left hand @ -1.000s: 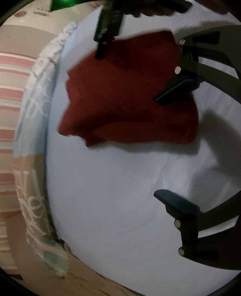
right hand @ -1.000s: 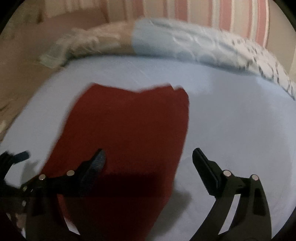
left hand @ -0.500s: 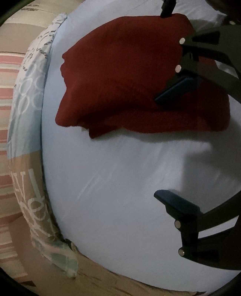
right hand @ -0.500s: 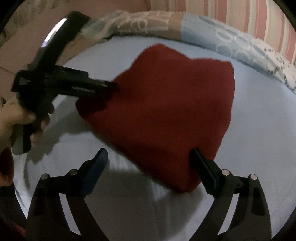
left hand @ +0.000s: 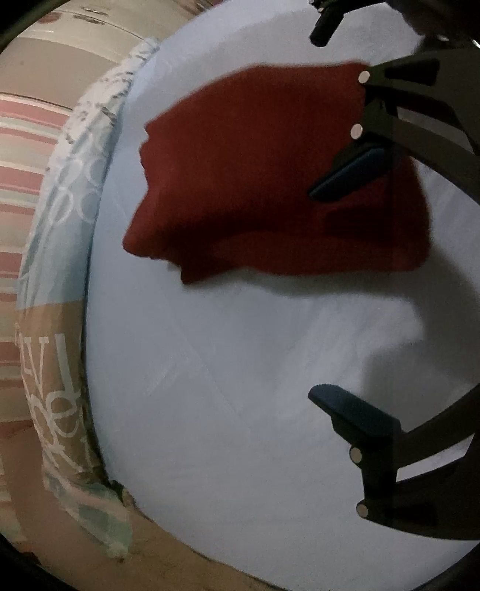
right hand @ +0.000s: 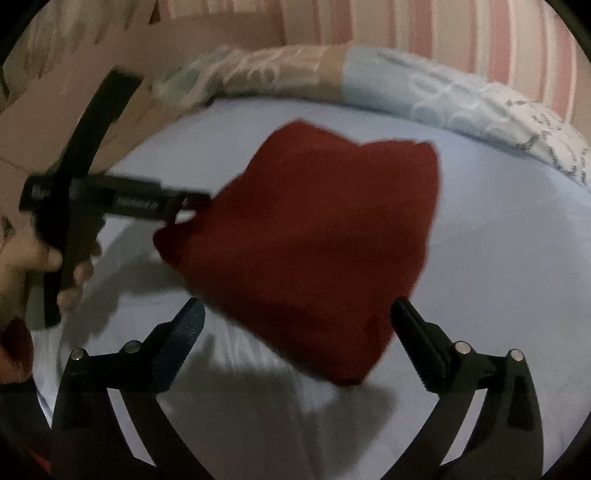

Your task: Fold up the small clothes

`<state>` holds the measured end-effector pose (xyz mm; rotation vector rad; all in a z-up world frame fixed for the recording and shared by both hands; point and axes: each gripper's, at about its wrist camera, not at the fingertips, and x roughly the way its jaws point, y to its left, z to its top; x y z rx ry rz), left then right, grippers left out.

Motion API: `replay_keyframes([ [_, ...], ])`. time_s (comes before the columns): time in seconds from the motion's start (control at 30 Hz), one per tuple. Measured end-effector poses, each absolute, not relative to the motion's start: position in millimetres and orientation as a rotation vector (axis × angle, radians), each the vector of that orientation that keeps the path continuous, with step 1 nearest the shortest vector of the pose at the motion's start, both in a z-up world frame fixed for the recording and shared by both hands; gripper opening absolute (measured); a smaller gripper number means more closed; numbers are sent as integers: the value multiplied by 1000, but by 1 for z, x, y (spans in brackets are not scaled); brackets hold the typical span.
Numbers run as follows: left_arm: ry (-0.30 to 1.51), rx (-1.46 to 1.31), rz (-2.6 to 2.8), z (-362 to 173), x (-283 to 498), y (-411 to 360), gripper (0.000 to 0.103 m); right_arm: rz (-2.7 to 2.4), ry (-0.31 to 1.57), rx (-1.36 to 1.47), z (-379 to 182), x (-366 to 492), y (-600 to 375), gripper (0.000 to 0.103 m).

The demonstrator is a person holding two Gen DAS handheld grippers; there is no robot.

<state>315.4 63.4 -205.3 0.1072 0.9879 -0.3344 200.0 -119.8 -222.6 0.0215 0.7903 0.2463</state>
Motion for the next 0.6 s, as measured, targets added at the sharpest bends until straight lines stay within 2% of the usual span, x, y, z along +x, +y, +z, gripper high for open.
replay_keyframes([
  [0.17, 1014, 40, -407, -199, 289, 65, 99, 182, 764, 118, -211, 189, -148, 100],
  [0.47, 1174, -162, -489, -246, 293, 52, 99, 101, 786, 138, -221, 178, -168, 100],
  [0.6, 1179, -128, -496, -249, 302, 35, 100, 88, 787, 134, -224, 179, -170, 100],
])
